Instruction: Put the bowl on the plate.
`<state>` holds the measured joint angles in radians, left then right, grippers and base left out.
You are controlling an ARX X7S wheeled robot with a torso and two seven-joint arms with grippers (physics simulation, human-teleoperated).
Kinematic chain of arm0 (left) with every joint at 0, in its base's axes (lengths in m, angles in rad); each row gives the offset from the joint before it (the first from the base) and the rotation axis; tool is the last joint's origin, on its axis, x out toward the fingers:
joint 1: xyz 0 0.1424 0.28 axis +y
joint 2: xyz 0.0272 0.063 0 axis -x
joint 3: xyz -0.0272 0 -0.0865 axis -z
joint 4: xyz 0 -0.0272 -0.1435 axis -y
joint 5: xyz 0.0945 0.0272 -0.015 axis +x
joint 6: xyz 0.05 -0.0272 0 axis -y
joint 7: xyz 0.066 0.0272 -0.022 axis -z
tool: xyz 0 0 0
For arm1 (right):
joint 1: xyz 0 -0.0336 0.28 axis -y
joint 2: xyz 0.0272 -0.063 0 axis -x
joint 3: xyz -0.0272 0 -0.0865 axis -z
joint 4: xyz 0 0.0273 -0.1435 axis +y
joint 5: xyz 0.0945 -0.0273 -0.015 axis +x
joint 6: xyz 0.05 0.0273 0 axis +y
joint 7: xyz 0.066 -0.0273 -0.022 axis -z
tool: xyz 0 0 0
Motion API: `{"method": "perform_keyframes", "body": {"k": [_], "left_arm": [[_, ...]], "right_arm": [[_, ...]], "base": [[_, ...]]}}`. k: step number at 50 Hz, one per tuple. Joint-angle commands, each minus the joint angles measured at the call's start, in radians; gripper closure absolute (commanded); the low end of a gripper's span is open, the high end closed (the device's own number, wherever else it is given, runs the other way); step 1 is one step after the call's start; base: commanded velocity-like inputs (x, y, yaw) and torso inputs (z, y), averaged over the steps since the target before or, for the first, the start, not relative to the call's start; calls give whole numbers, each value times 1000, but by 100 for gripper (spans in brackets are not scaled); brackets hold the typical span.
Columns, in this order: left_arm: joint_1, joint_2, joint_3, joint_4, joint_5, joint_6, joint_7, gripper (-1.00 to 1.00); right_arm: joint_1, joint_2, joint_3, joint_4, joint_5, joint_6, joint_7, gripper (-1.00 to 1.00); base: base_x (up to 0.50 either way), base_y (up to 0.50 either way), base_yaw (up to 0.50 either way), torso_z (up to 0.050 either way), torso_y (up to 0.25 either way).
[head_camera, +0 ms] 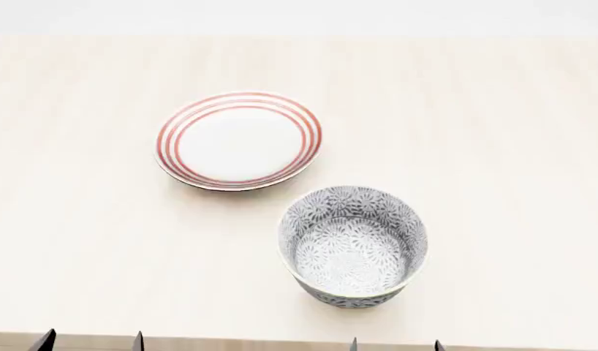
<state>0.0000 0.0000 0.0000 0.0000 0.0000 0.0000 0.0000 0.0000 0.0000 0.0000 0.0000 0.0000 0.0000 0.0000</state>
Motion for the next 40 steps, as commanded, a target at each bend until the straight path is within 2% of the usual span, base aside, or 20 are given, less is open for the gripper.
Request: {"method": "perform_keyframes", "body": {"k": [1,4,6,9,13,16,21,22,29,34,36,40], "left_arm": [[26,-13,1,40,-50,-11,-16,-100],[55,-29,-1,50,-82,6,-27,-100],[90,-44,-18,87,-120,-8,-23,-100],[131,-65,-30,176,-166,-57,-16,-100],[164,-92,-59,350,-234,-176,-36,-100],[104,-112,-107,488,-277,-338,-112,-100],[59,-136,-177,526,-356,-386,-122,-100],[53,-139,-205,529,-367,-391,-137,-100],[26,-168,-258,561,-409,-427,-161,-100],[23,-175,-234,548,-395,-418,-155,-100],[15,-177,-229,548,-394,-424,-159,-100],[5,-182,-243,562,-409,-433,-170,-100]], "right_arm": [[-6,13,-17,4,30,29,19,-100],[-34,18,-51,-5,-15,10,87,-100],[-72,16,-60,-21,20,-51,97,-100],[-96,24,-85,-81,3,-8,135,-100],[-169,41,-83,-267,17,78,164,-100],[-269,62,-33,-515,37,92,196,-100],[-390,79,34,-724,60,97,239,-100],[-439,75,49,-760,69,33,245,-100],[-547,79,98,-854,97,-47,285,-100],[-582,87,128,-870,119,-109,299,-100],[-600,93,141,-862,137,-188,289,-100],[-612,112,160,-860,180,-214,287,-100]], "base": [[0,0,0,0,0],[0,0,0,0,0],[0,0,0,0,0],[0,0,0,0,0],[0,0,0,0,0],[0,0,0,0,0],[0,0,0,0,0],[0,0,0,0,0],[0,0,0,0,0],[0,0,0,0,0],[271,0,0,0,0],[500,0,0,0,0]]}}
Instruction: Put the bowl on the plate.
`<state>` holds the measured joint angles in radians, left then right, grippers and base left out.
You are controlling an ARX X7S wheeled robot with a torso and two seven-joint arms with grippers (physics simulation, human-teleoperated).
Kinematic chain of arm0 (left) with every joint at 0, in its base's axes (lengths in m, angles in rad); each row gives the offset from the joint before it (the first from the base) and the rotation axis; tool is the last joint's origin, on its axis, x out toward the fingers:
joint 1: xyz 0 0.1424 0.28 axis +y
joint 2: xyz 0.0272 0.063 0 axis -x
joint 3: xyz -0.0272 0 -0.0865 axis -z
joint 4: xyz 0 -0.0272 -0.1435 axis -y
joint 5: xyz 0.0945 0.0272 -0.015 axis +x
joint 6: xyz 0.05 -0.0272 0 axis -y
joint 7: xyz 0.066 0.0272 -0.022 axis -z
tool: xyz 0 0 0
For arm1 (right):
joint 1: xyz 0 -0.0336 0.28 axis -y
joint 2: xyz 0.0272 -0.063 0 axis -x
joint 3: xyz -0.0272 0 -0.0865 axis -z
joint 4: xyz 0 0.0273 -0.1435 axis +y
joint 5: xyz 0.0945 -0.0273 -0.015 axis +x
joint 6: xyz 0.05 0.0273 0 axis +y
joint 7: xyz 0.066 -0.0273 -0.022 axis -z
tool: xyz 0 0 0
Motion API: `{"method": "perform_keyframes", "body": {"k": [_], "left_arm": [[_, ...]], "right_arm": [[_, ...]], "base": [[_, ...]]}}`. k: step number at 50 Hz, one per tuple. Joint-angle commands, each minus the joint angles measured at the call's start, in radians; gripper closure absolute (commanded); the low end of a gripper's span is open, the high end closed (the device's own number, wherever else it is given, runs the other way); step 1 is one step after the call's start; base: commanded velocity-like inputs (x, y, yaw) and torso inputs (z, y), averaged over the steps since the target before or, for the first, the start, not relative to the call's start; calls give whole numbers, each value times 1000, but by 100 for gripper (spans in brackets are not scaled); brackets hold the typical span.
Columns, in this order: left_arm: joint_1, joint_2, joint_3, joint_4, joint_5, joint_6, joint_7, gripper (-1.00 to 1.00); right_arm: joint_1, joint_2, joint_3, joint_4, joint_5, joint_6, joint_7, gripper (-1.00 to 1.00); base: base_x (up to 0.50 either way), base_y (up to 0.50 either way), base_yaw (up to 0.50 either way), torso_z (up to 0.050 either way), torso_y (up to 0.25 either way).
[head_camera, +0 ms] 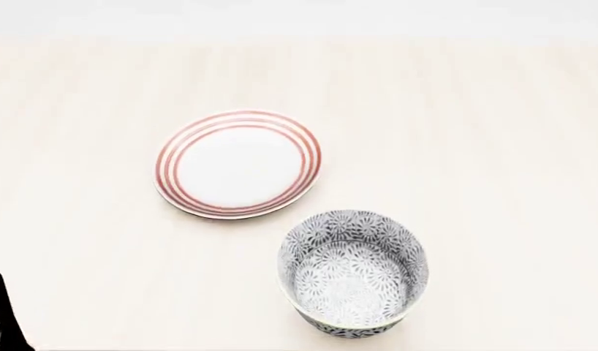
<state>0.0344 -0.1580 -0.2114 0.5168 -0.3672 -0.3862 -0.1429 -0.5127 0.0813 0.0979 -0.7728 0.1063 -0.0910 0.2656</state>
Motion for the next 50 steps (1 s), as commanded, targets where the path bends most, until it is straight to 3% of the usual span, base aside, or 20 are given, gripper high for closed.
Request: {"method": "perform_keyframes", "body": {"k": [1,8,14,24,32,33,50], "left_arm": [[-31,-25,-36,49,-45,-48,-30,-100],[-52,-29,-37,50,-44,-40,-42,-100],[-56,-27,-23,34,-30,-20,-45,-100],[-53,-36,-29,37,-38,-7,-46,-100],[-52,-41,-42,42,-54,-7,-54,-100],[-53,-41,-43,42,-56,-7,-55,-100],[-53,-51,-53,40,-75,-2,-64,-100]], "right_arm": [[-102,32,65,-89,74,-123,25,-100],[-178,11,122,-120,45,-212,60,-100],[-253,7,211,-82,166,-350,50,-100],[-249,12,253,2,296,-406,19,-100],[-259,-14,264,9,296,-452,-24,-100],[-263,-11,271,-6,305,-400,0,-100],[-267,-62,296,0,344,-456,-58,-100]], "base": [[500,0,0,0,0],[281,0,0,0,0],[273,0,0,0,0],[500,0,0,0,0],[59,0,0,0,0],[500,0,0,0,0],[389,0,0,0,0]]}}
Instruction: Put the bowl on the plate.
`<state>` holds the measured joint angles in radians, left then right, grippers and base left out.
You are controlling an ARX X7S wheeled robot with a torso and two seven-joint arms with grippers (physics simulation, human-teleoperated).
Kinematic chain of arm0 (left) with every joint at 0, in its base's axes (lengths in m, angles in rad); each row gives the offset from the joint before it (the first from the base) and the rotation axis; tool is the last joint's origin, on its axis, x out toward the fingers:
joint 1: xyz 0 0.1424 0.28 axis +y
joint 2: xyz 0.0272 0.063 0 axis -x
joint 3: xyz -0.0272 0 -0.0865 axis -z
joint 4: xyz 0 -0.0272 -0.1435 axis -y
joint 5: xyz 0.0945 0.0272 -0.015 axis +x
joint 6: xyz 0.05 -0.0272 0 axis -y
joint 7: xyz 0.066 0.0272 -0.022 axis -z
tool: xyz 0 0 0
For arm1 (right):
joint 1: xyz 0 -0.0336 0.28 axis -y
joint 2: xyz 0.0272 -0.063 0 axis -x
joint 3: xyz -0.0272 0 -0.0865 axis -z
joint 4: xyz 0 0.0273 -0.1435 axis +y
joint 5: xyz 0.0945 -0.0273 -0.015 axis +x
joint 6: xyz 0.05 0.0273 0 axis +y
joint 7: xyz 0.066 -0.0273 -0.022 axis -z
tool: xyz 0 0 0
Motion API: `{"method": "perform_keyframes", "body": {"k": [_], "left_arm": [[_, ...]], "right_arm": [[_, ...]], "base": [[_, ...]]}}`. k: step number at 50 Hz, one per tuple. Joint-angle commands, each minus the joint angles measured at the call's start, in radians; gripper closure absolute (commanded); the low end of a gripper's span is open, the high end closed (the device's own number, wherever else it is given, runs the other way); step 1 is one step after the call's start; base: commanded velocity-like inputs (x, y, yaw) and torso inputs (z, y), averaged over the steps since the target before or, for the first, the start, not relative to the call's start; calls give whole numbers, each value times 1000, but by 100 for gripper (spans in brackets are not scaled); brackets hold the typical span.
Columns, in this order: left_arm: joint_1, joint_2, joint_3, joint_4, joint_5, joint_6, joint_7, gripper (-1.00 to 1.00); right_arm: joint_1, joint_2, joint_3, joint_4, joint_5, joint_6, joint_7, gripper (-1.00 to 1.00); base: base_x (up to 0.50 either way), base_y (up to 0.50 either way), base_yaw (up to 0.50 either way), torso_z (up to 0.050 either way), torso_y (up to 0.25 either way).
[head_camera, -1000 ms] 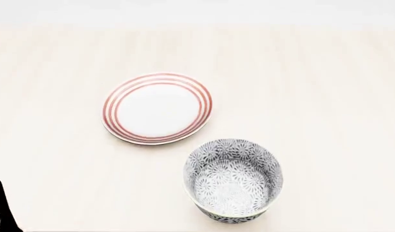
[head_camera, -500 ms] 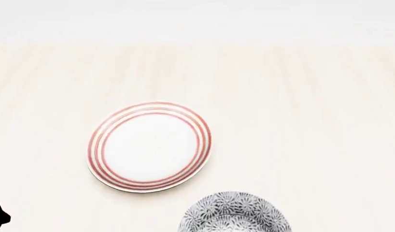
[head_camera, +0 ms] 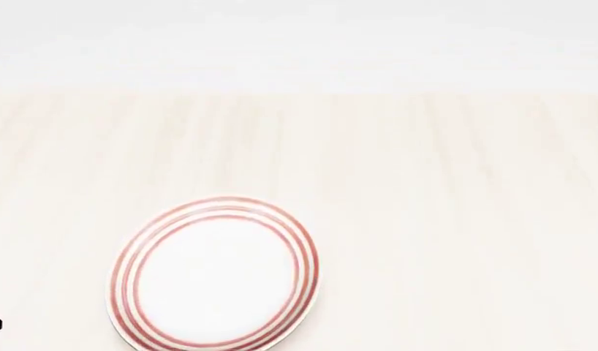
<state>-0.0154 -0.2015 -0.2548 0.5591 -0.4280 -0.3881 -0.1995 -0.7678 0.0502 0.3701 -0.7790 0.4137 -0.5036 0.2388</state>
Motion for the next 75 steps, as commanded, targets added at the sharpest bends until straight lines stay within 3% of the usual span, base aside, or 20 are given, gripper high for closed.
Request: {"method": "perform_keyframes", "body": {"k": [1,5,7,14,18,26,34,43,47,57,65,75], "left_arm": [[-5,-8,-10,-4,-15,0,-8,-100],[-14,-15,-23,-17,-26,-5,-12,-100],[-17,-18,-34,-15,-36,-13,-19,-100],[-14,-26,-76,-5,-87,-38,-30,-100],[-8,-24,-86,7,-99,-43,-40,-100],[-1,-13,-80,21,-104,-35,-49,-100],[-8,-1,-60,-3,-87,-12,-52,-100],[3,-4,-65,4,-105,-4,-48,-100],[1,-7,-70,5,-114,-6,-51,-100],[2,-14,-79,12,-132,-11,-61,-100],[4,-23,-93,24,-155,-20,-69,-100],[5,-29,-105,35,-181,-30,-80,-100]], "right_arm": [[-13,-35,27,5,43,-44,-36,-100],[-12,-28,5,29,105,-70,-101,-100],[-16,-13,15,11,132,6,-147,-100],[-16,-46,391,-256,467,611,-356,-100],[-17,92,526,-268,676,785,-311,-100],[-17,346,551,-268,882,867,-151,-100],[-17,507,480,-268,997,844,-56,-100],[-11,806,78,-268,860,562,143,-100],[6,893,-15,-266,837,492,207,-100],[21,911,-58,-258,838,490,217,-100],[31,864,-103,-205,829,501,177,-100],[126,868,-203,-150,849,562,195,-100]], "base": [[0,0,0,0,0],[0,0,0,0,0],[0,0,0,0,0],[0,0,0,0,0],[0,0,0,0,0],[0,0,0,0,0],[0,0,0,0,0],[0,0,0,0,0],[0,0,0,0,0],[0,0,0,0,0],[0,0,0,0,0],[0,0,0,0,0]]}}
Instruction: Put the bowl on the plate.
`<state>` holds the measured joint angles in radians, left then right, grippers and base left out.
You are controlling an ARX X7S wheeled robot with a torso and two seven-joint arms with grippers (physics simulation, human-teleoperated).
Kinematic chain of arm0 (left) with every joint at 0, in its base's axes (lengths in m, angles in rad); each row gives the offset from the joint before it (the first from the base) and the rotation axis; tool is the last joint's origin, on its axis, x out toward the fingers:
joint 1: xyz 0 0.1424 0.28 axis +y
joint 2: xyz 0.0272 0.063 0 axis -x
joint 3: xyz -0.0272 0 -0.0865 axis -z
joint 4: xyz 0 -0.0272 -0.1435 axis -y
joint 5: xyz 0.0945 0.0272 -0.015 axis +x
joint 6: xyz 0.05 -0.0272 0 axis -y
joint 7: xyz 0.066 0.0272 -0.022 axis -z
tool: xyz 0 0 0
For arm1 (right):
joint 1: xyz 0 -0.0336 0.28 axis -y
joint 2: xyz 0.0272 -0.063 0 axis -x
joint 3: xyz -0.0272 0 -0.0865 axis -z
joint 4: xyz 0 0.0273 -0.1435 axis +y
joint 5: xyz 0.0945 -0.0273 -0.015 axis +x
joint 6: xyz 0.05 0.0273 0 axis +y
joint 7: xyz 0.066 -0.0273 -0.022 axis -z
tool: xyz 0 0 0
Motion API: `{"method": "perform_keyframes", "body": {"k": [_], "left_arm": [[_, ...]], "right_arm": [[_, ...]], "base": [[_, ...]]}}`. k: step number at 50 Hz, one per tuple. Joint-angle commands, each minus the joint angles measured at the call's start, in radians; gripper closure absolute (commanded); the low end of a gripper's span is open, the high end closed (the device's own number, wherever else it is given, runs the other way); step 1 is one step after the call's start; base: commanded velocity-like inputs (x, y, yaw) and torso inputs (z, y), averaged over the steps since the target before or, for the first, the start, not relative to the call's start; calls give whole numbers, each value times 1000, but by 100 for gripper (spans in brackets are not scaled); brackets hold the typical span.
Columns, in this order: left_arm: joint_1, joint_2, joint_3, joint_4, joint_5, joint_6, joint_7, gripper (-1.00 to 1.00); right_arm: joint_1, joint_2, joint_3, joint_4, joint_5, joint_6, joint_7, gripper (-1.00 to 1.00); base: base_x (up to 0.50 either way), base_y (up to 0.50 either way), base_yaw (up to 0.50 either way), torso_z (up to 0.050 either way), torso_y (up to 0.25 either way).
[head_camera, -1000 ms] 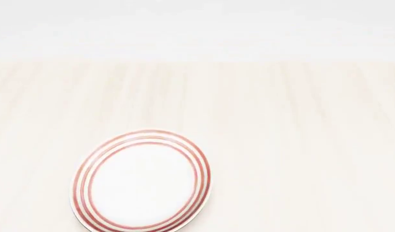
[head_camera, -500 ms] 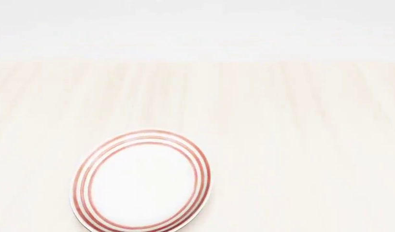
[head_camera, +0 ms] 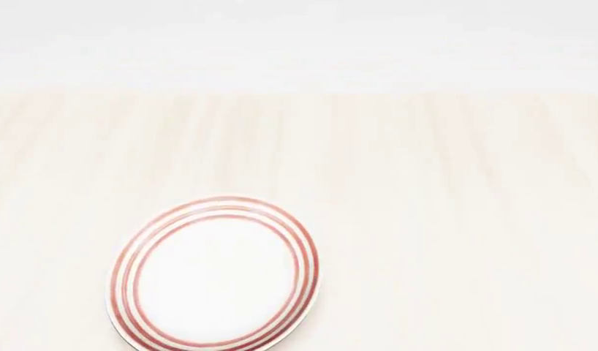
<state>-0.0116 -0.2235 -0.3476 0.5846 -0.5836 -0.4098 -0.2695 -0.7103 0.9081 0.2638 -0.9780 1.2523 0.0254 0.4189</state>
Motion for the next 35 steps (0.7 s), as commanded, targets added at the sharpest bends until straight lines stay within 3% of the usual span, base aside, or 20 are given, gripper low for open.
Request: {"method": "perform_keyframes", "body": {"k": [1,35], "left_arm": [[1,-8,-14,10,-28,-10,-12,-100],[14,-18,-20,8,-52,-1,-28,-100]], "right_arm": [[76,11,-105,55,13,39,15,-100],[-6,-12,-78,108,13,35,-15,-100]], "base": [[0,0,0,0,0],[0,0,0,0,0]]}}
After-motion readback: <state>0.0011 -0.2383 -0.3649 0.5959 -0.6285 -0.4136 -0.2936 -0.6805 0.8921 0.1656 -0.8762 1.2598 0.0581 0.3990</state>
